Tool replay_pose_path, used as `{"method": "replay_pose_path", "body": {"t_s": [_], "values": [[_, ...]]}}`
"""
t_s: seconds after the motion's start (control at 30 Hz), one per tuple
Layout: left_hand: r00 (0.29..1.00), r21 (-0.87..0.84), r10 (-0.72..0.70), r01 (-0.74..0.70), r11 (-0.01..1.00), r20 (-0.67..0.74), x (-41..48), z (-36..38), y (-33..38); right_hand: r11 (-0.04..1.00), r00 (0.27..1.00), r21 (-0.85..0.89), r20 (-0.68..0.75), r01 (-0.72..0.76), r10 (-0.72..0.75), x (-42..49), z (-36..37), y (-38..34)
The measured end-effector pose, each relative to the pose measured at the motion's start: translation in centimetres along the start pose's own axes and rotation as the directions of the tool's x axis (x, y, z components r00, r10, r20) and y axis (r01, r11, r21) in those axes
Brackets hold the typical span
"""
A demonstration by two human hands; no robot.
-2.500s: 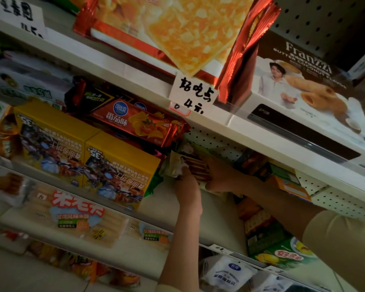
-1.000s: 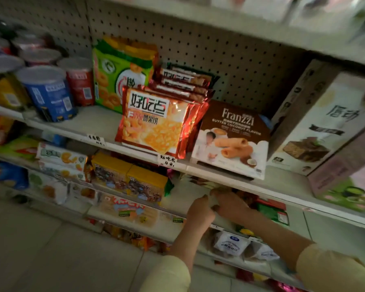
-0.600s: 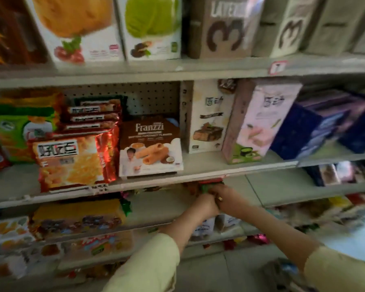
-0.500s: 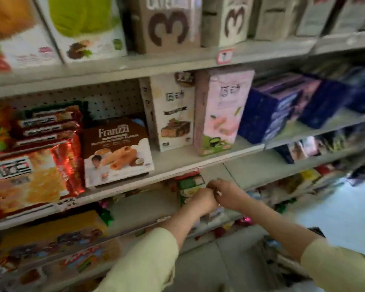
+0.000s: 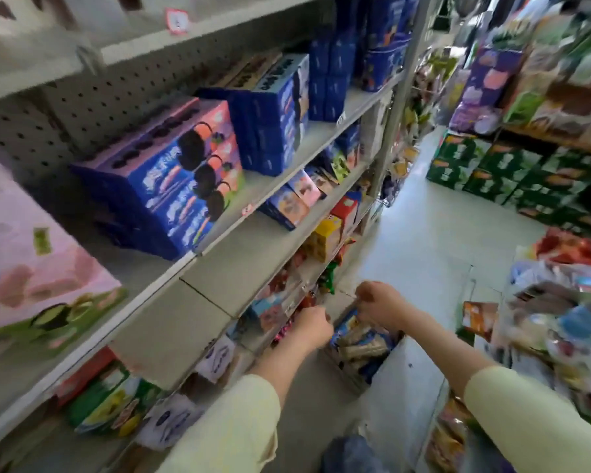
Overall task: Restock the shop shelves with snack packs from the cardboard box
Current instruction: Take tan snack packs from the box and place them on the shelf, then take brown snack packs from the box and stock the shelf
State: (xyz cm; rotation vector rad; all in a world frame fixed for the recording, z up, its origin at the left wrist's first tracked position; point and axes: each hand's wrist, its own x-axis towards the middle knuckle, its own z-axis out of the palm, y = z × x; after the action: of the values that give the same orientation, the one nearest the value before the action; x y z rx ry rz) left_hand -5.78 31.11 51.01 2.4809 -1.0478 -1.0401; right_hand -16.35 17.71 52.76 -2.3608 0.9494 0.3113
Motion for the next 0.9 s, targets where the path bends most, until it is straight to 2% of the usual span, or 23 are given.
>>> {"method": "replay_pose_path", "body": {"t_s": [0.17, 0.33, 0.47, 0.77, 0.9], "values": [[0.995, -0.014, -0.006, 0.007, 1.000, 0.104, 7.4, 1.6, 6.5, 0.984, 0.988, 0.094, -0.011, -0.152, 0.154, 4.5, -2.5, 8.2], [0.987, -0.065, -0.074, 0.085, 0.994, 0.145, 15.0, 5.4, 9.0, 0.950, 0.969, 0.192, 0.017, -0.246, 0.247, 9.3, -1.3, 14.3], [0.969, -0.099, -0.168, 0.188, 0.977, 0.181, 21.7, 11.2, 8.6, 0.930, 0.956, 0.223, 0.048, -0.292, 0.289, 14.6, 3.4, 19.9], [0.970, -0.032, -0.170, 0.178, 0.984, 0.174, 40.0, 24.8, 3.4, 0.872, 0.920, 0.299, 0.067, -0.387, 0.385, 25.9, 18.0, 32.0], [0.956, 0.092, -0.208, 0.192, 0.977, 0.208, 46.7, 30.6, 0.9, 0.848, 0.914, 0.350, 0.068, -0.398, 0.401, 30.5, 24.9, 36.0]]}}
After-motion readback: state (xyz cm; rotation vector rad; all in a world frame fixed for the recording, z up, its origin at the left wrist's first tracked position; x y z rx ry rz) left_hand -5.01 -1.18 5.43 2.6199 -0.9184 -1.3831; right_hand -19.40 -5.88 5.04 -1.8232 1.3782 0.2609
